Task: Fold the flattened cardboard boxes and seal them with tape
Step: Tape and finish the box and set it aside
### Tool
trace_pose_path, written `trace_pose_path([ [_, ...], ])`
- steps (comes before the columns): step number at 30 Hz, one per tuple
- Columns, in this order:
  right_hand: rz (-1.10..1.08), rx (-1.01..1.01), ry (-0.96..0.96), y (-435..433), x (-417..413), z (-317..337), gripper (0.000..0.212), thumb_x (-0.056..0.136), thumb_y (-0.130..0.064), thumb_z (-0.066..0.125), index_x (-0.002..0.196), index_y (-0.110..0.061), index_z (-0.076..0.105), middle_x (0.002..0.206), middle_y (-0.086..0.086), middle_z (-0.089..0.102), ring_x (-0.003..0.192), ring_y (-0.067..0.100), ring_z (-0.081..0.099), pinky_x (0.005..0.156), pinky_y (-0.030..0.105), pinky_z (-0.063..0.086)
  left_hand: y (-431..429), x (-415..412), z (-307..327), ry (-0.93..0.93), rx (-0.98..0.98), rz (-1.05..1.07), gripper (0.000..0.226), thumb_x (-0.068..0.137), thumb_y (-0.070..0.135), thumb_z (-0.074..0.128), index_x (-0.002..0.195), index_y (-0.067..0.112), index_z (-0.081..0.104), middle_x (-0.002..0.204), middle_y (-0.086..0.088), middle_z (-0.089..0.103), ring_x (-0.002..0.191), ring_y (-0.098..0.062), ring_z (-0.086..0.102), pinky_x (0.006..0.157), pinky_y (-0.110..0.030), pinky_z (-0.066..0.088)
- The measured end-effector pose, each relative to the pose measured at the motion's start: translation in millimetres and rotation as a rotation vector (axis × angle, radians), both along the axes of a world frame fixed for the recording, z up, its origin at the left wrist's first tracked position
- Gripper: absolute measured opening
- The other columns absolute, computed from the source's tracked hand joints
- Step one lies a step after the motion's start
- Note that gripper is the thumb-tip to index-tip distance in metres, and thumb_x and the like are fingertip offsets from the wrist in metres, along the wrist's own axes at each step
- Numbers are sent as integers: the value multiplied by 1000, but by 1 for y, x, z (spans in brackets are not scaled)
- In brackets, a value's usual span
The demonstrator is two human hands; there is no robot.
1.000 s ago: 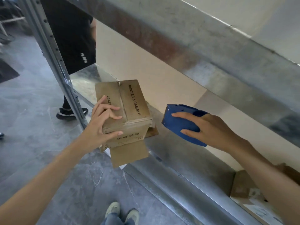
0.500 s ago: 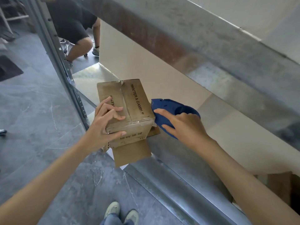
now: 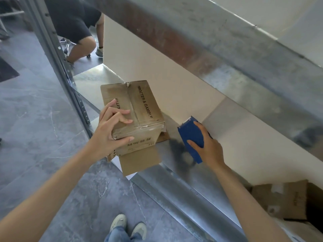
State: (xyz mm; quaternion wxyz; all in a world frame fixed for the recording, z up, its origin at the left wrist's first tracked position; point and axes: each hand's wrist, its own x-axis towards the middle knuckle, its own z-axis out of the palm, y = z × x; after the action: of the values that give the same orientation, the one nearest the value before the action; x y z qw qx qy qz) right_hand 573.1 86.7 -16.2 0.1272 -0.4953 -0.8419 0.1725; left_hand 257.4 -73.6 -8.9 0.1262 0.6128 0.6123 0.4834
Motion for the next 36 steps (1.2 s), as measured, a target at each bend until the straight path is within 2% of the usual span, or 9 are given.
trace_pose_path([
  [3,-83,-23,-20,-5,27,-19,72,94,-50,60,151,-50,17,102,1,70,65,15,52,59,30,44,2,2,1,-8,-6,7,43,74,42,73,107,17,62,132,6,50,150,-24,17,122,-25,11],
  [7,-138,-53,-24,-10,38,-36,74,93,-55,57,149,-57,9,95,-7,63,63,11,51,55,23,40,1,3,3,-9,-23,13,46,73,45,72,106,13,64,132,-2,51,150,-25,18,123,-29,12],
  [12,-112,-27,-37,-8,35,-48,72,92,-55,59,151,-50,19,76,-2,66,51,7,52,51,33,49,1,3,2,-15,-25,14,45,72,44,73,105,16,62,131,-2,52,150,-26,19,123,-30,12],
  [17,-43,-130,5,-2,40,-47,74,91,-52,63,149,-54,16,108,-11,58,73,4,55,55,12,35,2,2,0,-11,-14,17,44,72,44,74,107,20,61,131,0,51,150,-23,19,122,-26,12],
  [20,-20,-170,43,-1,44,-47,74,93,-43,65,146,-57,17,117,-15,55,87,2,53,61,9,37,1,2,-1,-25,-13,23,44,71,45,75,106,22,60,132,1,52,150,-22,19,122,-25,12],
  [24,11,-118,11,-1,46,-51,67,93,-38,66,146,-48,27,79,-10,57,62,-1,55,55,15,36,1,4,2,-30,-22,28,46,70,39,80,106,20,61,132,0,52,150,-23,19,121,-24,12],
  [28,35,-81,-12,-2,47,-48,71,93,-42,65,150,-47,25,114,-8,54,93,6,54,74,20,40,1,4,5,-25,-19,35,45,67,26,83,106,19,61,131,-3,53,149,-26,20,123,-29,13],
  [33,35,108,-226,-9,51,-32,74,90,-56,59,154,-45,22,117,2,39,99,23,49,64,32,50,0,5,7,-18,-22,37,46,67,24,84,106,14,62,133,-4,52,150,-25,18,124,-38,14],
  [36,27,205,-175,-7,35,-11,70,90,-55,61,152,-38,33,119,5,42,103,25,48,69,36,52,1,4,5,-34,-33,32,50,67,16,90,107,17,60,140,-3,46,153,-24,11,125,-40,11],
])
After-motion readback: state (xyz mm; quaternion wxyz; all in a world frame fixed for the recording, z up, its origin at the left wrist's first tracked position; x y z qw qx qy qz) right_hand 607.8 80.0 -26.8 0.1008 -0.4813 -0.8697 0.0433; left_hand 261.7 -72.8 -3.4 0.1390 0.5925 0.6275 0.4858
